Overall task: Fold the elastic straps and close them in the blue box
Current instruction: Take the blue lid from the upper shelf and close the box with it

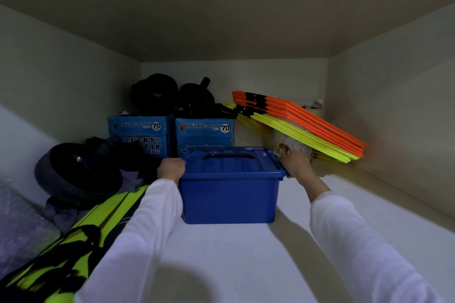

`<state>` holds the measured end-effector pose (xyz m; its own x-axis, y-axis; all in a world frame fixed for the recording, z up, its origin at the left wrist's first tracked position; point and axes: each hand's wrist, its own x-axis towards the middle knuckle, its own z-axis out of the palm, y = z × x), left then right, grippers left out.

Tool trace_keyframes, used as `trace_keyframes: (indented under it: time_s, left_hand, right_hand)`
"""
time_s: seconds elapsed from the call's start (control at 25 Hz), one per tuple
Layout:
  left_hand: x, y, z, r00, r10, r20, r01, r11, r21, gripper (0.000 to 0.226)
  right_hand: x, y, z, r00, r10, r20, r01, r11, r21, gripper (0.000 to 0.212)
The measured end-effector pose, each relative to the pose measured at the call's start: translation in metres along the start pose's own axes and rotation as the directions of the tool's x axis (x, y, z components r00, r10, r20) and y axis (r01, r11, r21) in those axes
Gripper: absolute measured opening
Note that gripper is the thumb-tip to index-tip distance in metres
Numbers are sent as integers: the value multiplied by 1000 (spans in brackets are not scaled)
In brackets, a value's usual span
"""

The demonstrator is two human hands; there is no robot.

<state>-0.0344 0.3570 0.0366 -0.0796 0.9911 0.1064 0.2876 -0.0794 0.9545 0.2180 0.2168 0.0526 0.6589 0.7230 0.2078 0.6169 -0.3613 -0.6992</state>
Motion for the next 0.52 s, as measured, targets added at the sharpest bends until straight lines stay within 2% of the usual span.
trace_keyframes:
  time_s: [0.12, 0.16, 0.28, 0.44, 0.52]
  left_hand:
    - [-2, 2, -1, 1000, 4, 5, -4, 999, 40, 34]
    - [-3, 2, -2, 1000, 13, 9, -14, 998, 56, 34]
    - [-4, 3, -4, 1000, 11, 21, -12, 998, 56, 33]
    - [-5, 2, -6, 998, 19, 63, -23, 998, 53, 31]
    - [-7, 3, -7, 999, 5, 43, -8, 997, 71, 34]
  right_hand:
    - [0, 0, 3, 994, 48, 96, -71, 964, 255, 36]
    - [0, -1, 4, 992, 51, 113, -82, 955, 284, 36]
    - [3, -2, 3, 992, 49, 116, -78, 964, 255, 34]
    - [4, -6, -1, 996, 40, 85, -48, 995, 89, 36]
    - [3, -8, -1, 997, 33, 70, -37, 997, 65, 36]
